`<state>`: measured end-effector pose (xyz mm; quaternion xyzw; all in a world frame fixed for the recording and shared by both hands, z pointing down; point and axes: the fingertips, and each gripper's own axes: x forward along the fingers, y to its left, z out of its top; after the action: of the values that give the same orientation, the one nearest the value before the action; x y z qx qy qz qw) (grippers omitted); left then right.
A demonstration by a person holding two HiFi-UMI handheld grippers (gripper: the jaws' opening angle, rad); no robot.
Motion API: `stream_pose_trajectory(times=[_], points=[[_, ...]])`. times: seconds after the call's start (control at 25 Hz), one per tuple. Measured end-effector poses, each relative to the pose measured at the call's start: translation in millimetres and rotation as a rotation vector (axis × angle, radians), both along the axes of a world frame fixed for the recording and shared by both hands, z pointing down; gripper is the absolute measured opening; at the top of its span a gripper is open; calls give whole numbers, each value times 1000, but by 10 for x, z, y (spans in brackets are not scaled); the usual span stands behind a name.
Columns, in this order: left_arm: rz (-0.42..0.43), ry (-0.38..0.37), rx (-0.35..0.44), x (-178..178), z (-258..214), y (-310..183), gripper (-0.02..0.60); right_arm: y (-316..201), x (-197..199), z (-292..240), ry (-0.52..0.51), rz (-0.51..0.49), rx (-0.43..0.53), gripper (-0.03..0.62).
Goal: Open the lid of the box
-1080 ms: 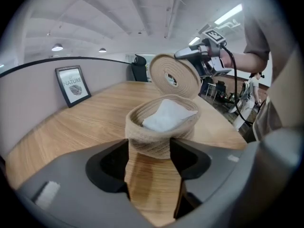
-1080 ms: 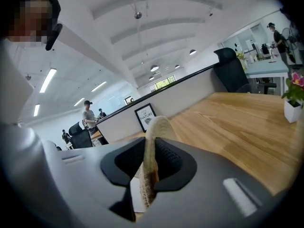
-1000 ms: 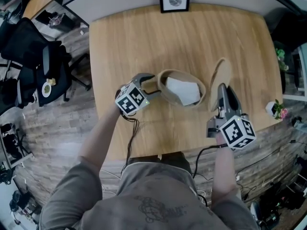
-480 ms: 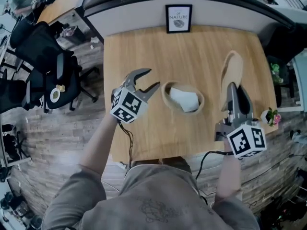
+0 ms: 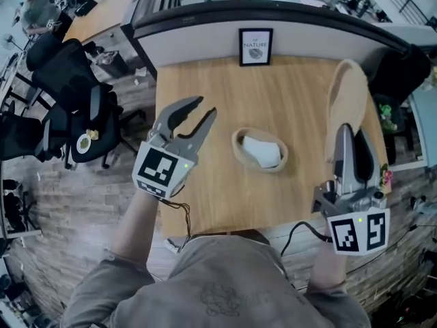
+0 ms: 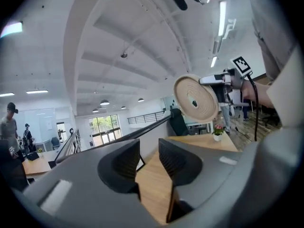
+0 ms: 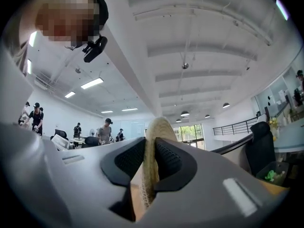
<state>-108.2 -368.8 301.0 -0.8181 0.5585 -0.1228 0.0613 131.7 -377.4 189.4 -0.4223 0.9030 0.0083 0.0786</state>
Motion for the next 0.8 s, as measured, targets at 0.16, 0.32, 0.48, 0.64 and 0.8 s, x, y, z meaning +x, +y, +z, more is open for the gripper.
stream_pose_trajectory(times=[0.16,0.32,0.48,0.64,0.8], points=[[-59,-11,41,-80,-276,229,100,197,-18,-144,-12,-21,31,72],[-90,10,75,-92,-441,470,83,368,-44,-110,19,-46,33,72],[-100,35,69,-90,-502,667,41,463,-71,-37,7,-86,-30,72],[-107,30,40,-92,-438,785,23,506,-79,106,25,-83,-63,72],[-117,11,8,-25,-299,844,23,506,-99,339,67,-90,-113,72]])
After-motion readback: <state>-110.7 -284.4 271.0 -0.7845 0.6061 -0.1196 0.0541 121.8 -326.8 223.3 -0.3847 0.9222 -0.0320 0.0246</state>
